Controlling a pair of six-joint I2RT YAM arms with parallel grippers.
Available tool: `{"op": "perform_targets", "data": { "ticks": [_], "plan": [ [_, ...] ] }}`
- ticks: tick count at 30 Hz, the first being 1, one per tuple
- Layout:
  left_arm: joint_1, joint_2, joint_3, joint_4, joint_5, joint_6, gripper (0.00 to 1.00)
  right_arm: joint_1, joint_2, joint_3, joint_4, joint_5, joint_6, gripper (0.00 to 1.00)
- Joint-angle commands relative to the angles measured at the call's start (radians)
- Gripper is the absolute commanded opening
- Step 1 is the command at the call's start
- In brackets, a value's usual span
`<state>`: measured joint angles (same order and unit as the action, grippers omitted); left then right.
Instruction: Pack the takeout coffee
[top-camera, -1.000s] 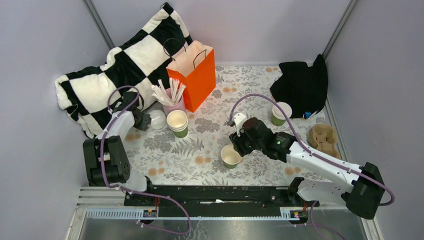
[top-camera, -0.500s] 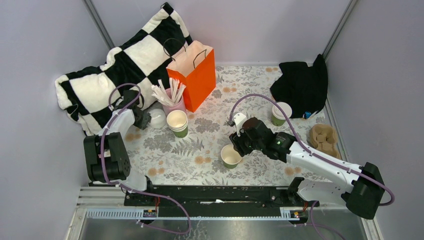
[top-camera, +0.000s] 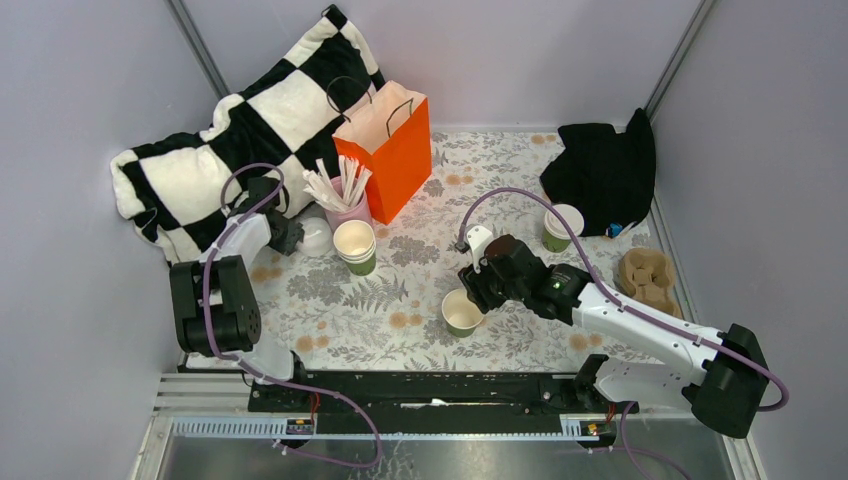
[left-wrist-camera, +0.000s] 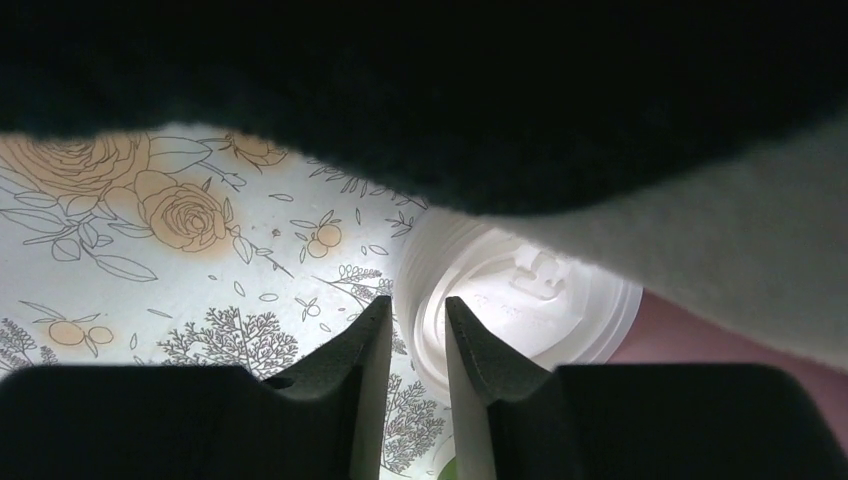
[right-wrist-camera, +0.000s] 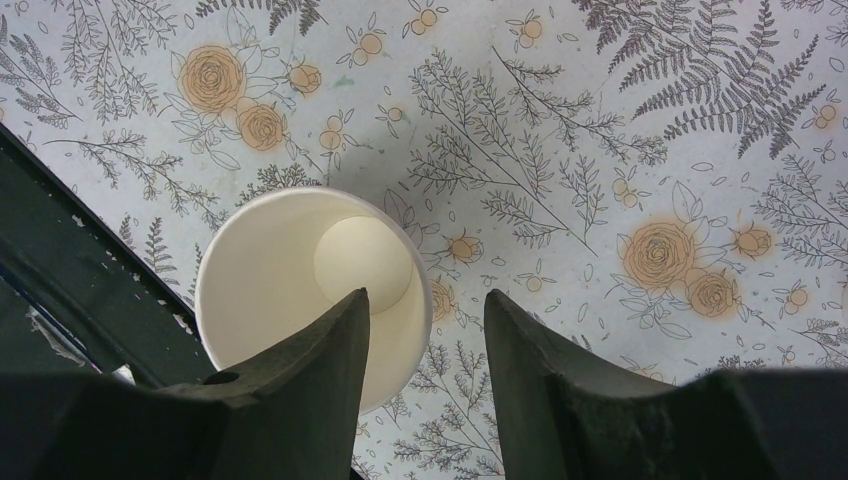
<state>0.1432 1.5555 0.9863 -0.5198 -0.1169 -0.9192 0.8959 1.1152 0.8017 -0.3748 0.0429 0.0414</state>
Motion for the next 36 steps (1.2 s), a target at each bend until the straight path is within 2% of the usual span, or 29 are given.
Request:
{"op": "perform_targets", "data": {
  "ticks": [1, 4, 13, 27, 33, 36],
  "plan": [
    [0.006, 0.031, 0.048, 0.041, 0.019, 0.022, 0.28, 0.007, -0.001, 0.039, 0.015, 0.013, -0.008, 0.53],
    [0.006, 0.026, 0.048, 0.03, 0.007, 0.021, 0.23, 0.007, -0.002, 0.04, 0.014, 0.016, -0.008, 0.52],
    [0.006, 0.016, 0.06, -0.002, -0.008, 0.041, 0.23, 0.008, 0.001, 0.036, 0.022, 0.012, -0.006, 0.53],
    [0.006, 0.026, 0.073, -0.017, -0.017, 0.053, 0.1, 0.007, -0.003, 0.03, 0.028, 0.012, -0.006, 0.53],
    [0.006, 0.031, 0.092, -0.043, -0.027, 0.062, 0.0, 0.008, -0.004, 0.028, 0.031, 0.014, -0.007, 0.53],
    [0.006, 0.019, 0.107, -0.073, -0.026, 0.066, 0.0, 0.008, -0.005, 0.029, 0.03, 0.015, -0.008, 0.53]
  ]
}}
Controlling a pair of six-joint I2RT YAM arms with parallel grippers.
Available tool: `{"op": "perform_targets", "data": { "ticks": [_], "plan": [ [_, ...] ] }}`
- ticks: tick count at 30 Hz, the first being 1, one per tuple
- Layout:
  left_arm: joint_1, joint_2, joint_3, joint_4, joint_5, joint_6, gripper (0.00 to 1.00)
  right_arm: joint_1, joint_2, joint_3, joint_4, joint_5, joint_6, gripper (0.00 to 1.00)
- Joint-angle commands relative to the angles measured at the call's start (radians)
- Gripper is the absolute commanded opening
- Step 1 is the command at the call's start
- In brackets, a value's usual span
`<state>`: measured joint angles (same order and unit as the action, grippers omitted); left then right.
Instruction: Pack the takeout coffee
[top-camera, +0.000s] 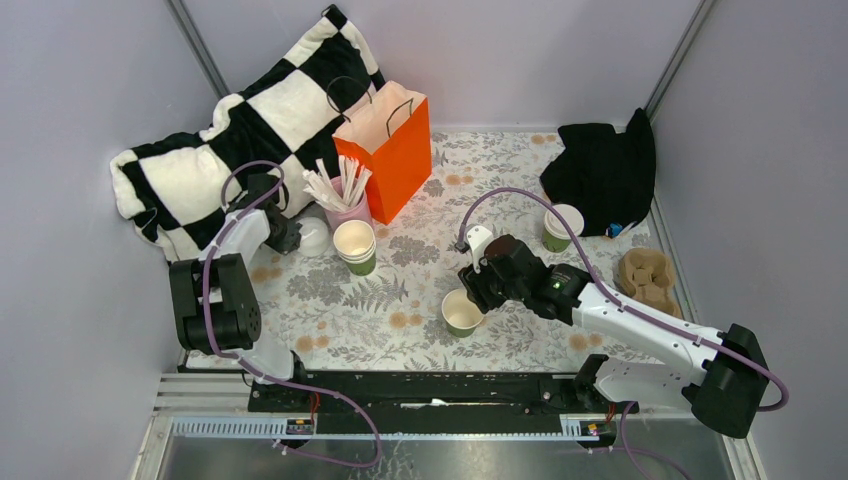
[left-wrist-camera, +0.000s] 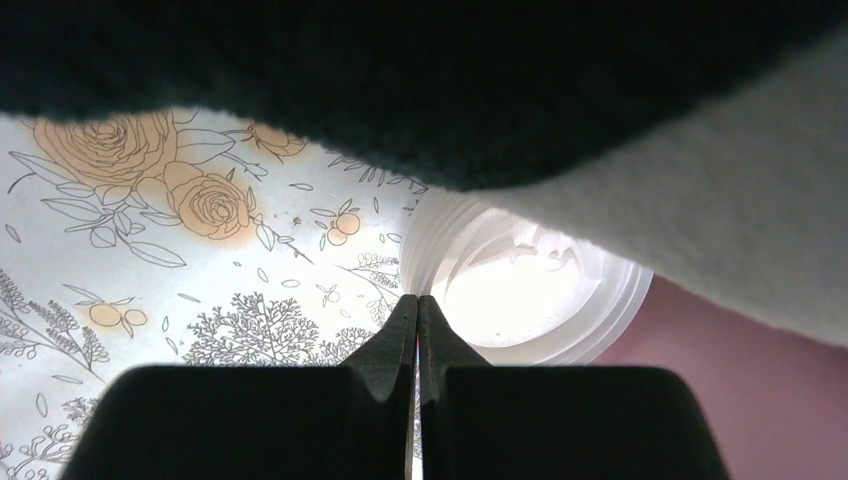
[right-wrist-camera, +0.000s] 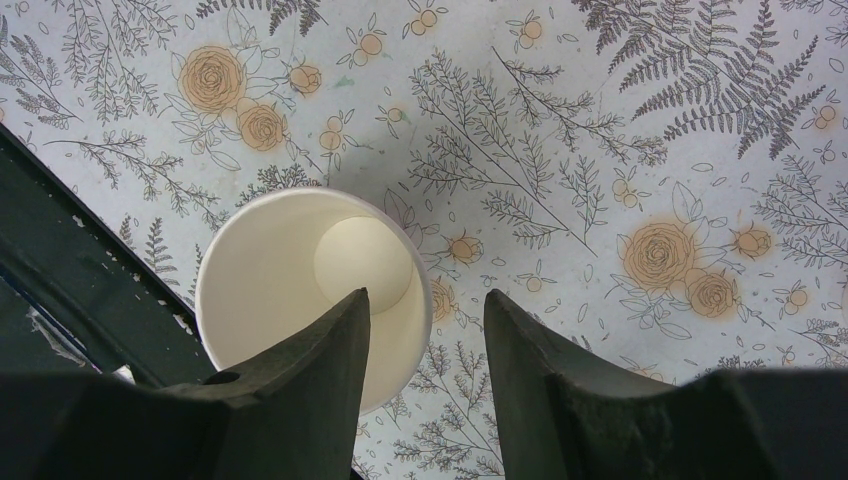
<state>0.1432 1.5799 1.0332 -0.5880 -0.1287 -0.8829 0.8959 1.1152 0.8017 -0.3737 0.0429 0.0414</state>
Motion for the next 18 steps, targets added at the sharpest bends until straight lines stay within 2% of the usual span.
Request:
{"op": "perform_targets", "data": {
  "ticks": [1, 9, 18],
  "plan": [
    [0.006, -0.014, 0.063, -0.017, -0.014, 0.032, 0.0, 0.007, -0.007, 0.028, 0.03, 0.017, -0.008, 0.52],
    [0.007, -0.079, 0.066, -0.118, 0.01, 0.015, 0.0, 0.008, -0.019, 0.021, 0.035, 0.016, -0.006, 0.53],
    [0.011, -0.008, 0.131, -0.181, 0.054, 0.03, 0.0, 0.008, -0.025, 0.017, 0.042, 0.006, -0.002, 0.53]
  ]
}}
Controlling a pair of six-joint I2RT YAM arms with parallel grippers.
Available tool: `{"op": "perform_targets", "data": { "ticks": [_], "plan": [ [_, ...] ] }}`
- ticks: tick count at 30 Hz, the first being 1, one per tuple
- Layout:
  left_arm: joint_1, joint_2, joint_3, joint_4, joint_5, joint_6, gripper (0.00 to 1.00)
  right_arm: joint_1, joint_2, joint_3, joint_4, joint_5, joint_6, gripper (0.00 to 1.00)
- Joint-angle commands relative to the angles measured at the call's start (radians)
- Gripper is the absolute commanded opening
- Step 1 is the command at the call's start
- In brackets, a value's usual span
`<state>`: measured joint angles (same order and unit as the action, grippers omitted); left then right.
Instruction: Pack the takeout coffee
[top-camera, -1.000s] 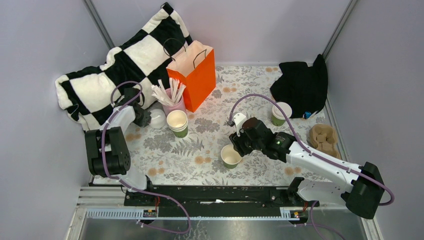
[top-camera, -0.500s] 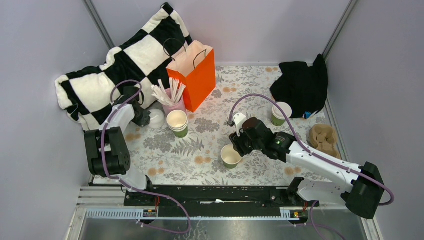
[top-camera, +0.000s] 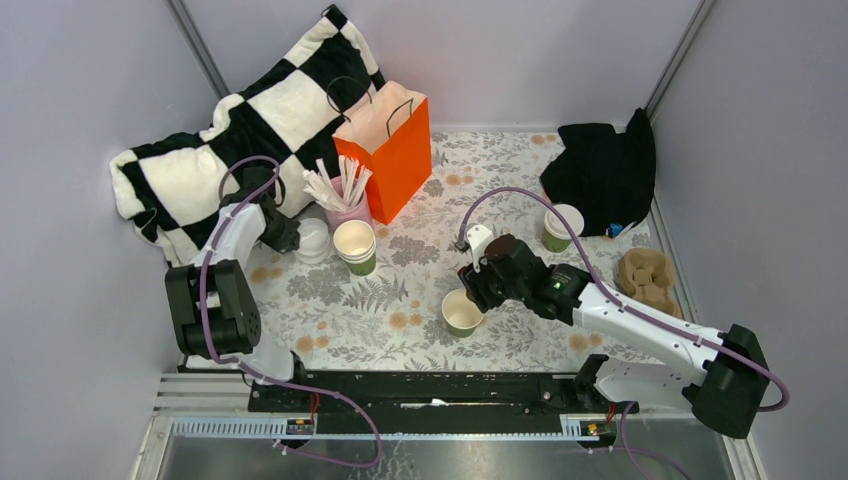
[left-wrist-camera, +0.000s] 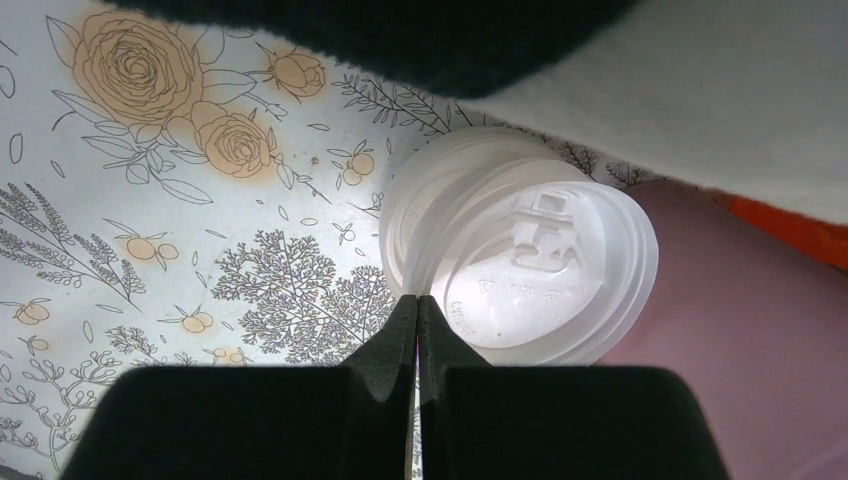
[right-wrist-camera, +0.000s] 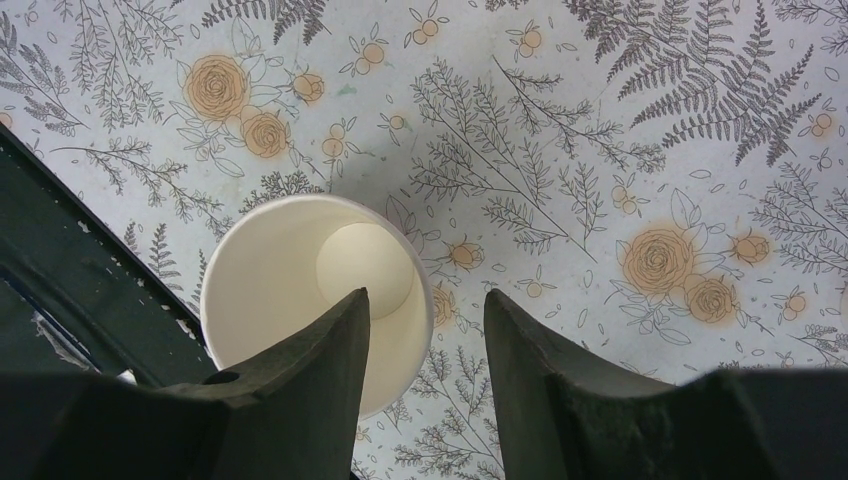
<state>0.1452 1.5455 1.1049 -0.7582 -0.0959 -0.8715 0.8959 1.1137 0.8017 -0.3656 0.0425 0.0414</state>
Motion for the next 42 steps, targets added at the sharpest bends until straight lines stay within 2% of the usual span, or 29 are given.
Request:
{"op": "perform_targets", "data": {
  "ticks": [1, 11, 20, 23, 25, 32, 38, 42],
  "plan": [
    [0.008, 0.035, 0.061, -0.013, 0.021, 0.025, 0.0, 0.007, -0.023, 0.016, 0.034, 0.007, -0.002, 0.53],
    [0.009, 0.062, 0.057, 0.005, -0.003, 0.037, 0.01, 0.008, -0.025, 0.016, 0.032, 0.011, -0.004, 0.53],
    [0.024, 0.046, -0.001, 0.078, 0.065, 0.032, 0.0, 0.007, -0.028, 0.013, 0.036, 0.014, -0.004, 0.54],
    [0.028, 0.039, -0.011, 0.087, 0.066, 0.037, 0.08, 0.007, -0.029, 0.011, 0.036, 0.013, -0.004, 0.54],
    [0.029, 0.03, -0.012, 0.087, 0.057, 0.049, 0.18, 0.007, -0.031, 0.01, 0.036, 0.014, -0.004, 0.54],
    [0.027, -0.052, -0.014, 0.079, 0.052, 0.086, 0.34, 0.008, -0.032, 0.007, 0.04, 0.01, -0.004, 0.55],
    [0.028, -0.044, 0.007, 0.032, 0.032, 0.067, 0.34, 0.007, -0.032, 0.006, 0.046, 0.001, -0.002, 0.55],
    [0.027, 0.059, 0.084, -0.024, 0.019, 0.099, 0.29, 0.008, -0.032, 0.005, 0.046, -0.003, -0.001, 0.55]
  ]
}}
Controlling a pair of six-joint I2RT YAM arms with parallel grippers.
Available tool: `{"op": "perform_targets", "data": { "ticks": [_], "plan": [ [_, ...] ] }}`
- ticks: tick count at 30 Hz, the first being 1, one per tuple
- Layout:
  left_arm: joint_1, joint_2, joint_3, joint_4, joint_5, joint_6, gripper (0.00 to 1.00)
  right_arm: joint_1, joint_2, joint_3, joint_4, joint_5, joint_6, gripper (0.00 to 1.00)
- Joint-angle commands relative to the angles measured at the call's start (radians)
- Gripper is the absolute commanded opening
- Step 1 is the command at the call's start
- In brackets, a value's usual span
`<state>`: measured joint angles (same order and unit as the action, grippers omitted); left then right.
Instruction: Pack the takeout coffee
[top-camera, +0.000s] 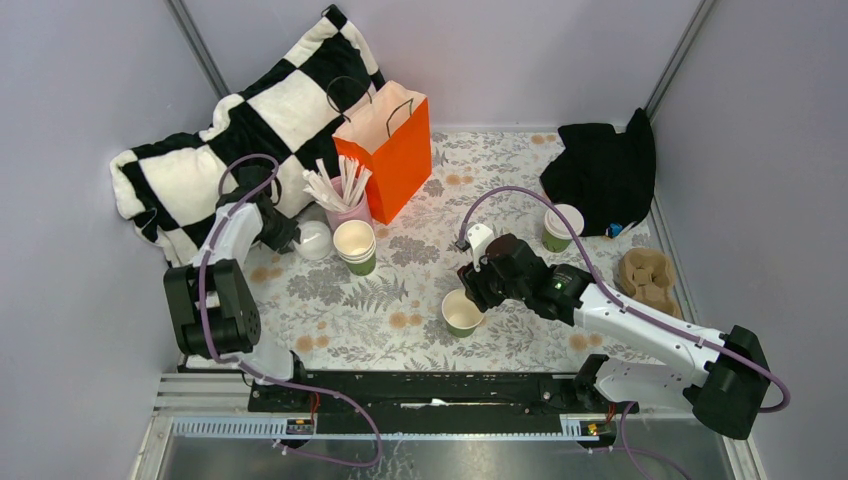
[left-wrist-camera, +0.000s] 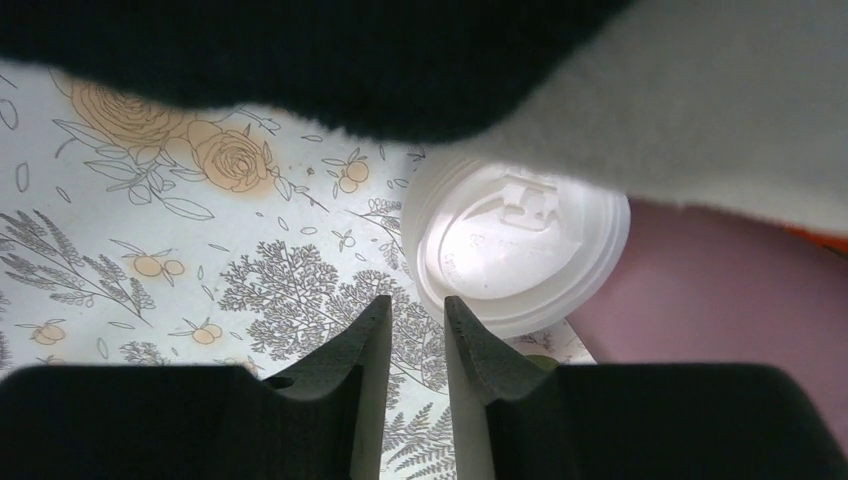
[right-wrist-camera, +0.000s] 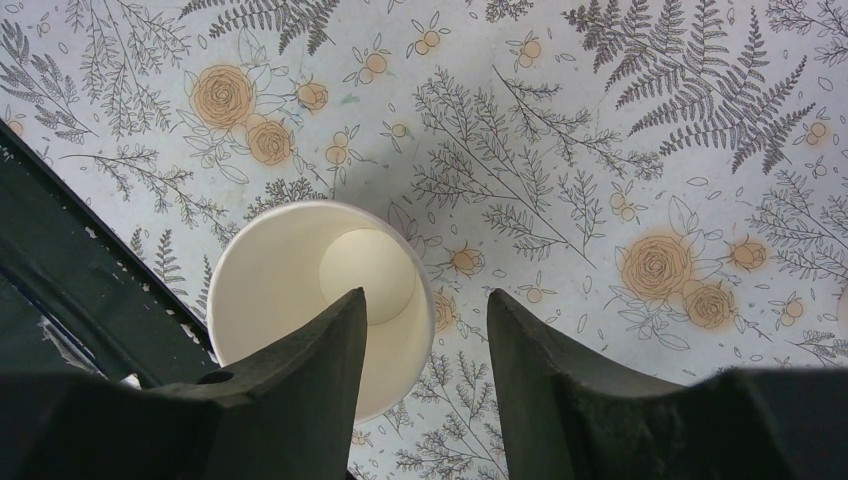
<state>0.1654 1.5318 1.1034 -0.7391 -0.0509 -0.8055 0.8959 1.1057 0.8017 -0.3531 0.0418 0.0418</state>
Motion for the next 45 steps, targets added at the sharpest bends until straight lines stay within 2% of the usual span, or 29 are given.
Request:
{"op": "perform_targets", "data": {
  "ticks": [1, 15, 25, 30, 40, 45],
  "plan": [
    [0.007, 0.087, 0.097, -0.046, -0.028, 0.041, 0.28, 0.007, -0.025, 0.005, 0.034, -0.002, -0.002, 0.55],
    [-0.007, 0.149, 0.128, -0.008, -0.05, 0.079, 0.2, 0.007, -0.023, 0.006, 0.036, -0.006, -0.003, 0.55],
    [-0.019, 0.16, 0.125, 0.024, -0.048, 0.092, 0.24, 0.007, -0.024, 0.003, 0.037, -0.002, -0.004, 0.55],
    [-0.028, 0.18, 0.13, 0.029, -0.035, 0.092, 0.19, 0.007, -0.024, 0.003, 0.039, -0.002, -0.004, 0.55],
    [-0.035, 0.184, 0.131, 0.024, -0.046, 0.103, 0.16, 0.006, -0.026, 0.001, 0.04, -0.002, -0.003, 0.55],
    [-0.036, 0.182, 0.121, 0.025, -0.051, 0.108, 0.21, 0.007, -0.03, -0.002, 0.04, -0.002, -0.004, 0.55]
  ]
}}
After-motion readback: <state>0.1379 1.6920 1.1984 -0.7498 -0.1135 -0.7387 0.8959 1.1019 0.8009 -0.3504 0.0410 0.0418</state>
